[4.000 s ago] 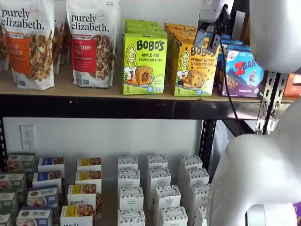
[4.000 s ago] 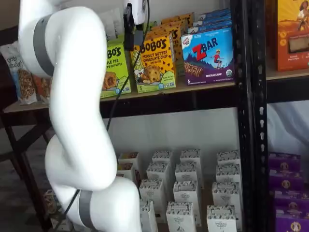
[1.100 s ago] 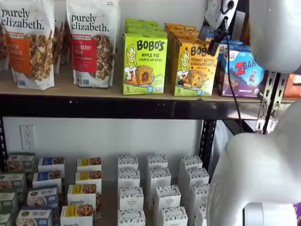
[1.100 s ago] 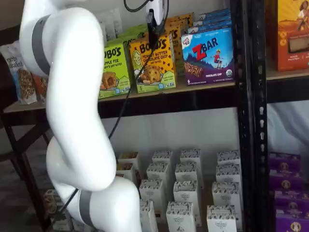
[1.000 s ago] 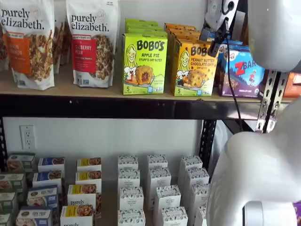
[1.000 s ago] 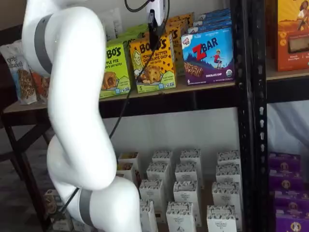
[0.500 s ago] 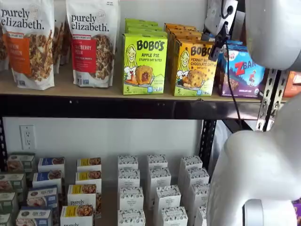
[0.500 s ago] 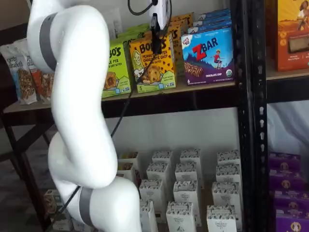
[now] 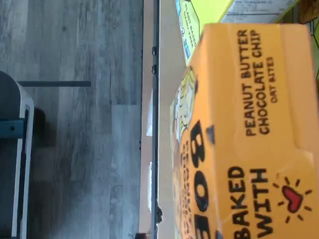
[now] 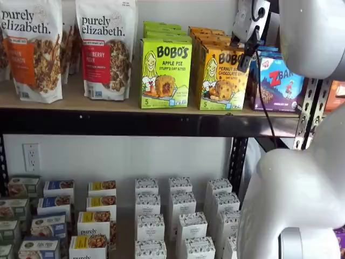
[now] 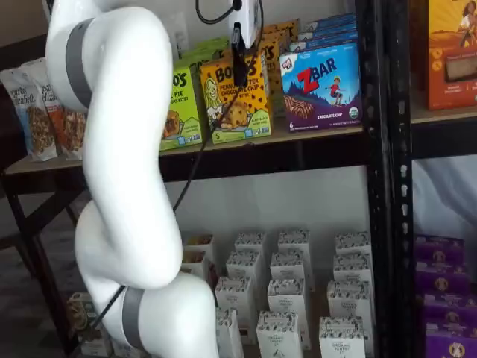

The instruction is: Pick up the orange box on the top shelf, the fifth box from the left

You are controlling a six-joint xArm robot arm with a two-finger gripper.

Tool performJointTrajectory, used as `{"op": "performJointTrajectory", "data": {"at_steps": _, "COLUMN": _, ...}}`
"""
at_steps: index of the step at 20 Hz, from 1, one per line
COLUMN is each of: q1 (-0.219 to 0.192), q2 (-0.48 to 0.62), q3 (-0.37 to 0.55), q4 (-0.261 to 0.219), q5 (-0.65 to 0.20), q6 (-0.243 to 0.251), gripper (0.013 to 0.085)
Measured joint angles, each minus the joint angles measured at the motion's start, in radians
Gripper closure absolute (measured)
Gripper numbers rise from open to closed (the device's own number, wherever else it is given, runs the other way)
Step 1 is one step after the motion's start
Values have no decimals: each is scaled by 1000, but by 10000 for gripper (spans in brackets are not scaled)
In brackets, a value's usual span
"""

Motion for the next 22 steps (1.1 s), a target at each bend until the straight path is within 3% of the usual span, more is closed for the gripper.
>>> {"op": "performJointTrajectory", "data": {"at_steps": 7, "q1": 4, "q2": -5, "q3": 4, "q4": 5, "q5": -7, "q6": 5, "gripper": 370}}
{"op": "performJointTrajectory", "data": {"at_steps": 22, "q1": 1, "q2": -7, "q3": 7, "q4": 3, "q5": -10, "q6": 2, "gripper": 370}}
